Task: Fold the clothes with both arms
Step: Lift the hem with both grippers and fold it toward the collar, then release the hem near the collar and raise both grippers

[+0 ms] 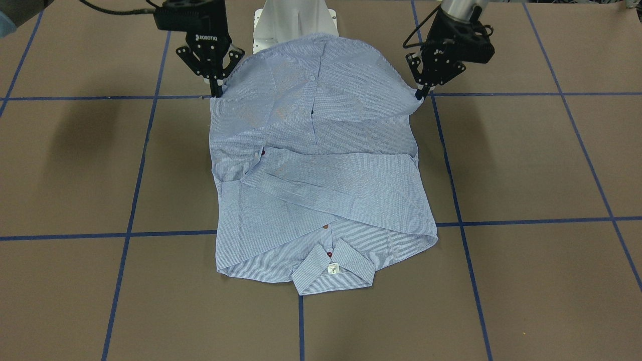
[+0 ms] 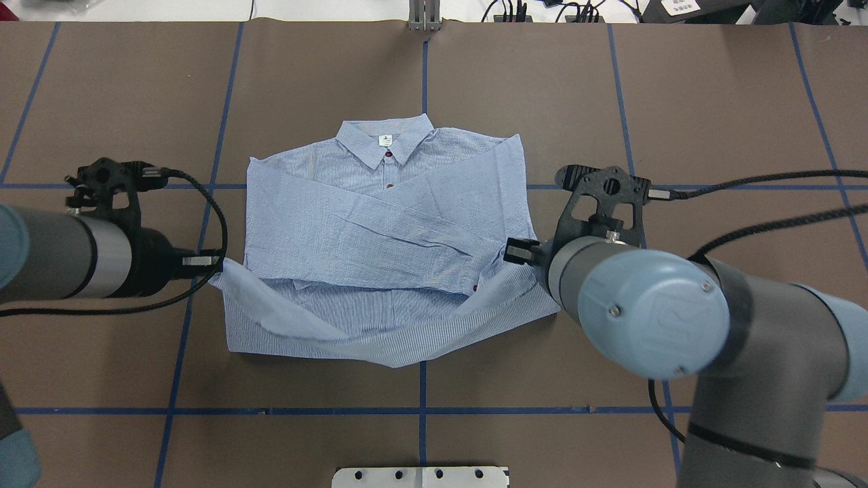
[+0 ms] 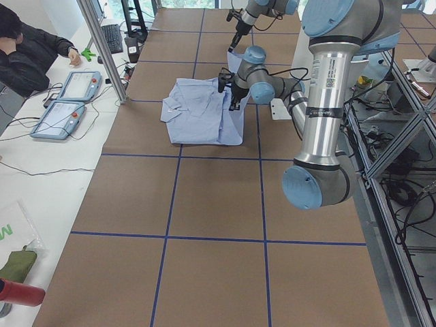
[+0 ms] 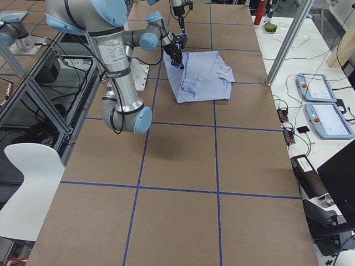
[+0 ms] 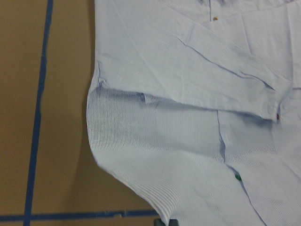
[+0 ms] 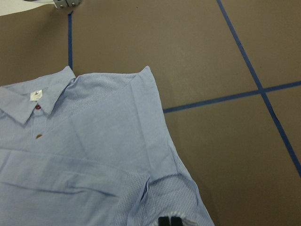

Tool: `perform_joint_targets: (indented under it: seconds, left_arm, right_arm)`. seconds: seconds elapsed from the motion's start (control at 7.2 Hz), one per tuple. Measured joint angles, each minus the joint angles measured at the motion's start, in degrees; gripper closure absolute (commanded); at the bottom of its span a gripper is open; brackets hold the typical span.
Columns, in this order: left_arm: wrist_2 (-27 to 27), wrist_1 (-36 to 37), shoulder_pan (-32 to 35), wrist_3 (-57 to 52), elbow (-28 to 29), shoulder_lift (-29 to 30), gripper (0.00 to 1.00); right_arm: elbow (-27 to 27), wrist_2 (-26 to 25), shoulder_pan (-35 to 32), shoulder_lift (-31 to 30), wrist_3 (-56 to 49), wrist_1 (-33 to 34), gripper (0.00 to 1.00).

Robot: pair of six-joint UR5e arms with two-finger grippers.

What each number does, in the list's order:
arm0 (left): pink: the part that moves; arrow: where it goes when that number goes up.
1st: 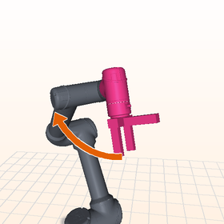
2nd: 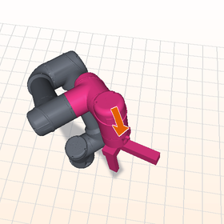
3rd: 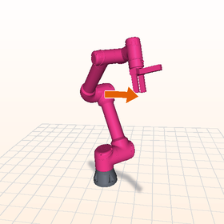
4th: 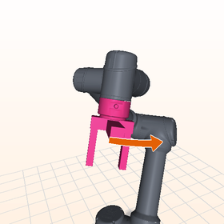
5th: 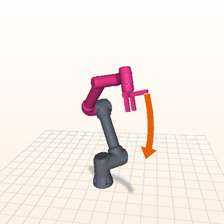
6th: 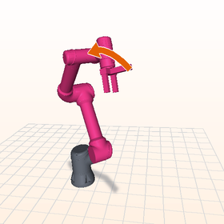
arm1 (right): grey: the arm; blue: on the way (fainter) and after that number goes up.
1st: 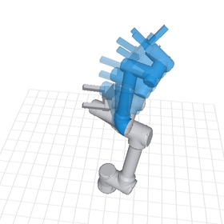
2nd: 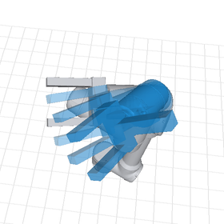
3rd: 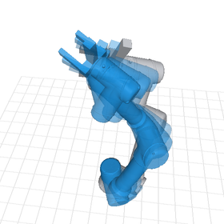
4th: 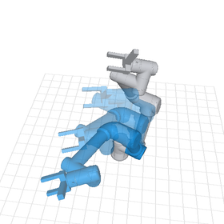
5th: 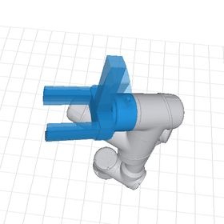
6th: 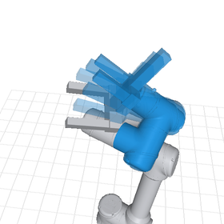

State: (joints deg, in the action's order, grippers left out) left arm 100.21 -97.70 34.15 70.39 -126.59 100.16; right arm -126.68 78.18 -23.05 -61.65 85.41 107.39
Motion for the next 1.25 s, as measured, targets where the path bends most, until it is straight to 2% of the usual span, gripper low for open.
perform_joint_targets:
  seconds: [0.14,0.42,0.69,0.83,0.97,1.25]
  left_arm:
    - [-0.4,0.0,1.9,-2.6,4.5,3.4,1.00]
    - [-0.4,-0.2,5.1,-9.0,8.4,6.0,1.00]
    - [-0.3,-0.5,6.9,-12.5,12.0,7.9,1.00]
    - [-0.3,-1.1,7.4,-13.5,15.6,9.7,1.00]
    - [-0.4,-3.2,7.7,-14.2,20.1,11.4,1.00]
    - [-0.4,-9.7,8.4,-17.2,27.7,12.6,1.00]
  right_arm:
    - [4.6,1.6,-3.6,0.5,-2.9,-4.2,1.00]
    - [15.5,4.7,-9.1,4.5,-6.3,-11.6,1.00]
    - [28.5,6.5,-11.8,10.3,-7.8,-18.6,1.00]
    - [33.7,6.8,-12.3,11.2,-8.8,-23.0,1.00]
    - [37.6,7.2,-13.0,11.5,-10.3,-26.5,1.00]
    - [40.7,10.1,-14.9,11.5,-14.4,-29.0,1.00]
